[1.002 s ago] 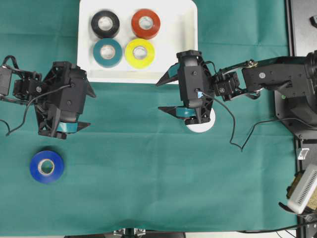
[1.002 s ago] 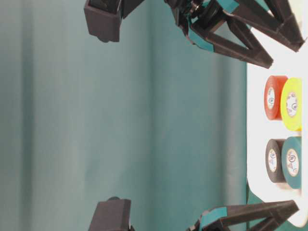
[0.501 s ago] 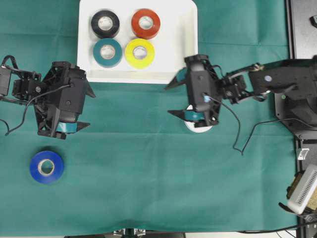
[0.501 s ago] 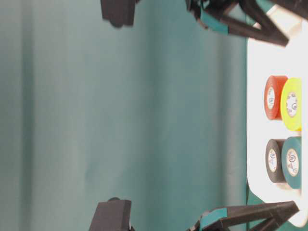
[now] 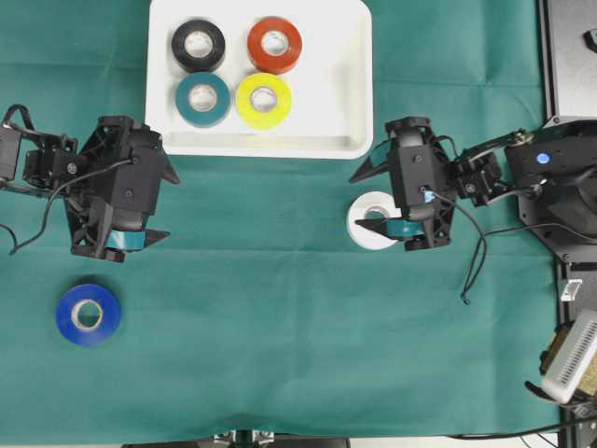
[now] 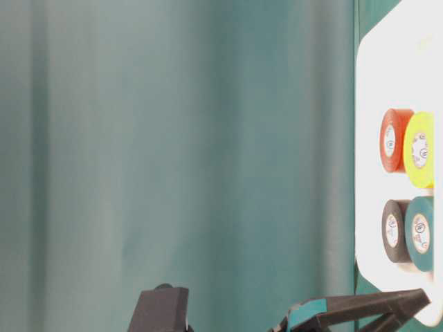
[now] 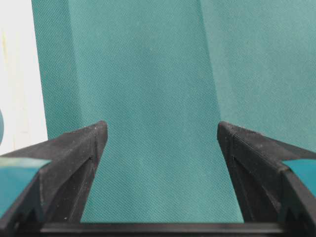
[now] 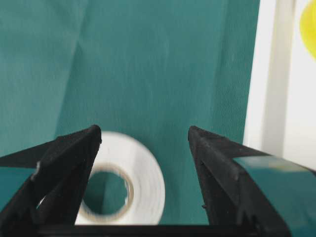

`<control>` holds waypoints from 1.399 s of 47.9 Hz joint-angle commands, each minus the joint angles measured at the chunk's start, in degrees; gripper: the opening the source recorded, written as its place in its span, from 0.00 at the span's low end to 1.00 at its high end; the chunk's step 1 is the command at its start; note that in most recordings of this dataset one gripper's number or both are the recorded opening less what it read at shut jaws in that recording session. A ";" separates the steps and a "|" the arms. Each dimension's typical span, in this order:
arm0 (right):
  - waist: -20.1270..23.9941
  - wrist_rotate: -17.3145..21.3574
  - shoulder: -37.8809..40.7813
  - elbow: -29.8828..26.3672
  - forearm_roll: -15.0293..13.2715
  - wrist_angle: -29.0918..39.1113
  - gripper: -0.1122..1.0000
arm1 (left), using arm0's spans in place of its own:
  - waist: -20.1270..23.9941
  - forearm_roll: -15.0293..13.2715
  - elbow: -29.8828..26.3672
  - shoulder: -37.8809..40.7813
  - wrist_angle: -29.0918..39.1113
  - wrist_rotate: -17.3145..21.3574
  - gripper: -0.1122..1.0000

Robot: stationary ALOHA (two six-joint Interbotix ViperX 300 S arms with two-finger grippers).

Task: Put the tape alternately from left to right into the white case.
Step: 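Lower the right gripper onto the white tape roll and grip it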

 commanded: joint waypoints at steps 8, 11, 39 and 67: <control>0.18 1.05 -2.81 1.23 0.09 1.76 0.76 | -0.18 -0.18 -0.88 -0.70 -0.53 0.00 0.59; 0.26 1.05 -2.99 1.41 0.09 2.02 0.76 | -0.18 -0.18 -0.88 -0.62 -0.62 0.00 0.59; 0.26 1.32 2.64 1.23 0.18 2.29 0.76 | -0.18 -0.18 -0.53 -0.62 -1.41 0.00 0.59; 0.18 1.32 5.89 0.09 0.18 2.29 0.75 | -0.18 -0.18 -0.53 -0.70 -1.41 0.00 0.59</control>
